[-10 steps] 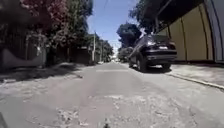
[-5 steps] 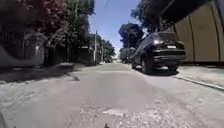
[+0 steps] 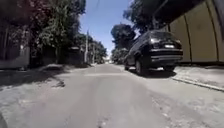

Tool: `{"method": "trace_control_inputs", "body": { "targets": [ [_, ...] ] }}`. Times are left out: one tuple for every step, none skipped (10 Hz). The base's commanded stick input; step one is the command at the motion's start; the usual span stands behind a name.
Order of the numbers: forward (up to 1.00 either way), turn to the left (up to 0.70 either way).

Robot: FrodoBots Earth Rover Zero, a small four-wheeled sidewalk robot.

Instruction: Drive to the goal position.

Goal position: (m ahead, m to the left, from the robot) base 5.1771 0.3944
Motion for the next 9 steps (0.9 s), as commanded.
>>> {"method": "trace_control_inputs", "body": {
  "targets": [
    [1.00,0.00],
    [1.00,0.00],
    [1.00,0.00],
    [1.00,0.00],
    [1.00,0.00],
    [1.00,0.00],
    [1.00,0.00],
    [1.00,0.00],
    [1.00,0.00]
  ]
}}
